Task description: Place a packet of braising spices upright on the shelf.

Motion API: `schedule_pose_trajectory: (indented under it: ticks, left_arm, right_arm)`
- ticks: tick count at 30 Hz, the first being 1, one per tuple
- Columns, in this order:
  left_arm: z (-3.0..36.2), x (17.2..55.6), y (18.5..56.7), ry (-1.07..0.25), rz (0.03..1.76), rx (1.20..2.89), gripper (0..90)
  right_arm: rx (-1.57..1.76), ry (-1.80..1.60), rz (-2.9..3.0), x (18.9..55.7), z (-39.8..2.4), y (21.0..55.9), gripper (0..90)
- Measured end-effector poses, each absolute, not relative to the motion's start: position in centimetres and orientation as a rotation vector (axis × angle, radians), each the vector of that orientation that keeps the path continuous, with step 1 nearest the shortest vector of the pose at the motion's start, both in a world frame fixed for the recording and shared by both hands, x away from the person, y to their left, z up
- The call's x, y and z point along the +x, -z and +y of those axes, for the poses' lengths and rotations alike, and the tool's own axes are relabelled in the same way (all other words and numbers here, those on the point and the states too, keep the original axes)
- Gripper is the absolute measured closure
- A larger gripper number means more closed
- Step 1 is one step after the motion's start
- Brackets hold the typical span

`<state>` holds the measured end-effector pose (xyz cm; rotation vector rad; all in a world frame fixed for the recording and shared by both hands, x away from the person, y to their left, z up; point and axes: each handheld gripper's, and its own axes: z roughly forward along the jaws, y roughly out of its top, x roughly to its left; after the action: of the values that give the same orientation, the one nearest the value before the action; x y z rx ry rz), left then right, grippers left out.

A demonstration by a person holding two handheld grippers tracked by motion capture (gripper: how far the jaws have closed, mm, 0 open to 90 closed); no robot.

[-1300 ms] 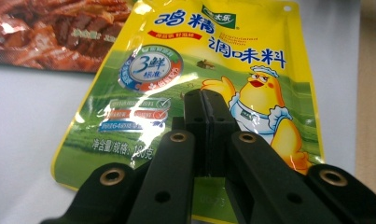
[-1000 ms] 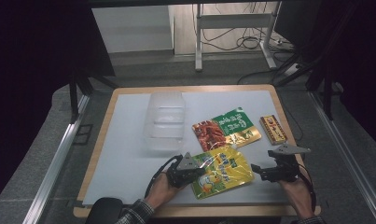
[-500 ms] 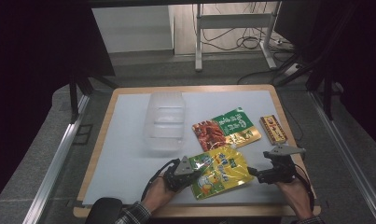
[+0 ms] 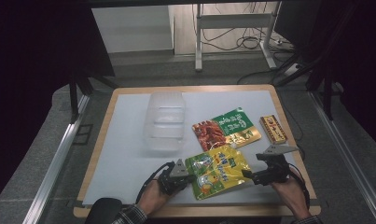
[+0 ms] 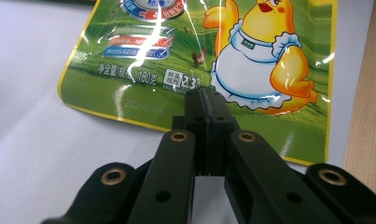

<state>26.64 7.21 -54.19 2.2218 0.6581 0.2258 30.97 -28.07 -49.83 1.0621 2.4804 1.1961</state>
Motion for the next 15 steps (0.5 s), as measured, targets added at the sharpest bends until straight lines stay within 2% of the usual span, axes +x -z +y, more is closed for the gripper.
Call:
schedule_pose_trajectory:
  ticks: [15]
  left_arm:
    - [7.0, 26.5, 54.2, -0.245, 0.649, 2.227, 90.0]
  right_arm:
    - [1.080, -1.234, 2.659, 32.9, -25.1, 51.7, 4.3]
